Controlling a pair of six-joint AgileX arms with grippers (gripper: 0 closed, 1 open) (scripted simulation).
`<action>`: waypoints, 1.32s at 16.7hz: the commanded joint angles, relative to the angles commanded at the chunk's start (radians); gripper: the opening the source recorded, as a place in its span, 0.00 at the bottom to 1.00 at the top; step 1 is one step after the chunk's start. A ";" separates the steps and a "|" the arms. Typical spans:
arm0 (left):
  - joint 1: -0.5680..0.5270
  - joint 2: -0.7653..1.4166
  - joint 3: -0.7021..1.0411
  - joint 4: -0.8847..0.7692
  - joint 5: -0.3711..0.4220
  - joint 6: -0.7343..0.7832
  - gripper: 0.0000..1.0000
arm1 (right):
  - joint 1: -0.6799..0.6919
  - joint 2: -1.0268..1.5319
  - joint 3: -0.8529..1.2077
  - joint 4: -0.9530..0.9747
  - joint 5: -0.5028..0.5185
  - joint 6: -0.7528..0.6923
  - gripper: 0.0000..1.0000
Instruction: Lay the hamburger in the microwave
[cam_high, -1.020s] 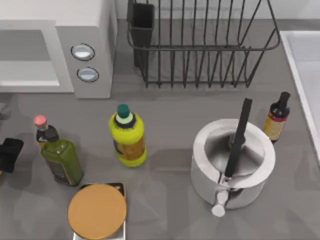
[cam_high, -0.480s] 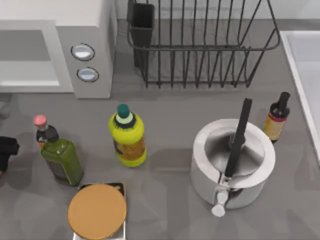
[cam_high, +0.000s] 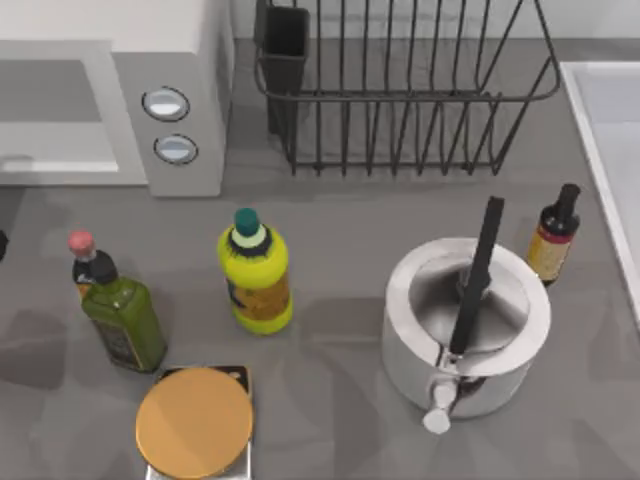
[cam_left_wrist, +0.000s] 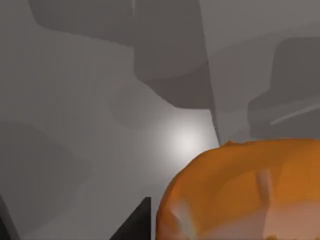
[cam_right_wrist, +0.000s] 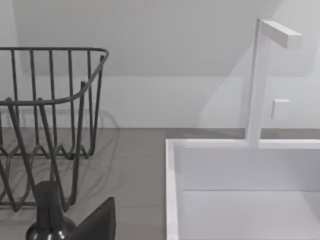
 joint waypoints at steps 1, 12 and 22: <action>0.000 -0.013 0.023 -0.029 0.000 -0.001 0.00 | 0.000 0.000 0.000 0.000 0.000 0.000 1.00; 0.011 -0.004 0.041 0.047 0.017 -0.018 0.00 | 0.000 0.000 0.000 0.000 0.000 0.000 1.00; 0.046 0.189 -0.127 0.949 0.134 -0.143 0.00 | 0.000 0.000 0.000 0.000 0.000 0.000 1.00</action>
